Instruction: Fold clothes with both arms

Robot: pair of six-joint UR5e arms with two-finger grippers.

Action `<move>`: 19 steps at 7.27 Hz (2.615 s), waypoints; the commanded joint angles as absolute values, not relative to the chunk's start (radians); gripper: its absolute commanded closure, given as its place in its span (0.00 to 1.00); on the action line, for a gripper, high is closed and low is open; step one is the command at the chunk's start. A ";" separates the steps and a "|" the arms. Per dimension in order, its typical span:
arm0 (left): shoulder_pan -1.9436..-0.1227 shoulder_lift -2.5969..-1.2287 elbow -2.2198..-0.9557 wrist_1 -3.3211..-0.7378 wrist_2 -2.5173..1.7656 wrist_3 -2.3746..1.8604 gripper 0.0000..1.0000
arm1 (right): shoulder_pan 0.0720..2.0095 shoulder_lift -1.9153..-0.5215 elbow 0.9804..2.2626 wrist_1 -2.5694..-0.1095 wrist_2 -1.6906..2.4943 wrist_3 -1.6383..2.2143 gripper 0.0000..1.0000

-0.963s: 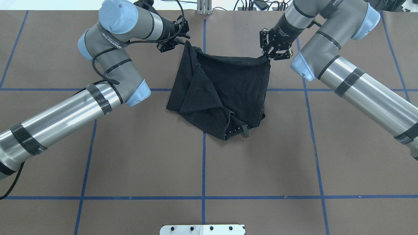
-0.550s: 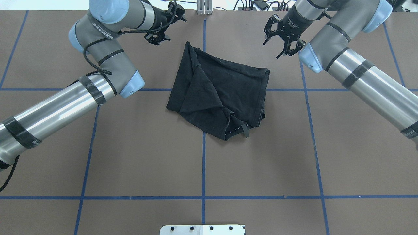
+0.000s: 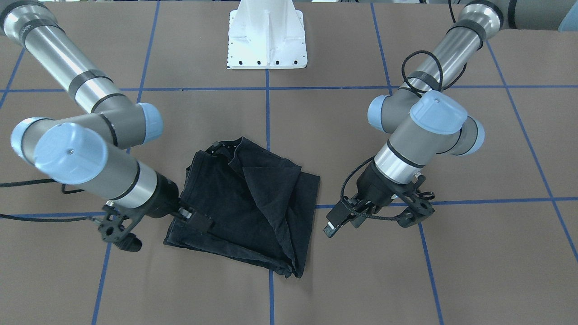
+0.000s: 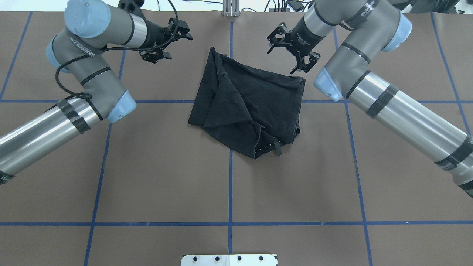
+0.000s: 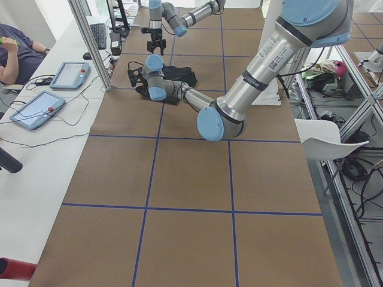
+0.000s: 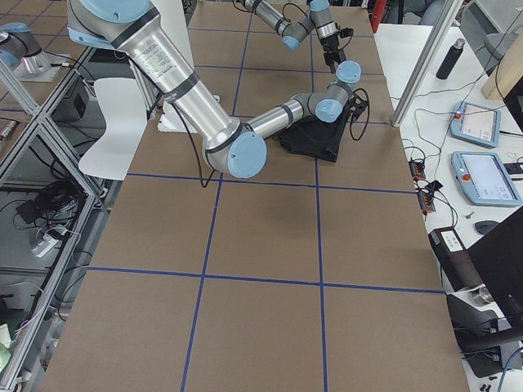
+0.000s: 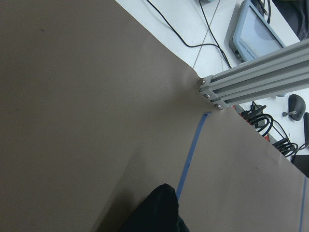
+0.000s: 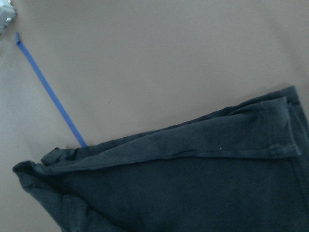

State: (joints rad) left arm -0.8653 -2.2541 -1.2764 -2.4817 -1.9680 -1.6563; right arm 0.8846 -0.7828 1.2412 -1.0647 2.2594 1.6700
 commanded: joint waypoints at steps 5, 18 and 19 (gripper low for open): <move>-0.940 -1.860 -1.596 -2.490 -2.101 -1.386 0.00 | 0.553 -0.571 1.307 -1.494 1.665 1.345 0.00; -0.979 -1.812 -1.600 -2.493 -2.163 -1.374 0.00 | 0.391 -0.448 1.069 -1.532 1.425 1.009 0.30; -0.979 -1.812 -1.600 -2.491 -2.164 -1.376 0.00 | 0.391 -0.446 1.071 -1.535 1.451 1.006 0.31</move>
State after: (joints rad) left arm -0.9787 -1.8117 -1.6000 -2.4924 -2.1632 -1.3741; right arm 0.3921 -0.4478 1.0726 -1.5327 1.4293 1.0118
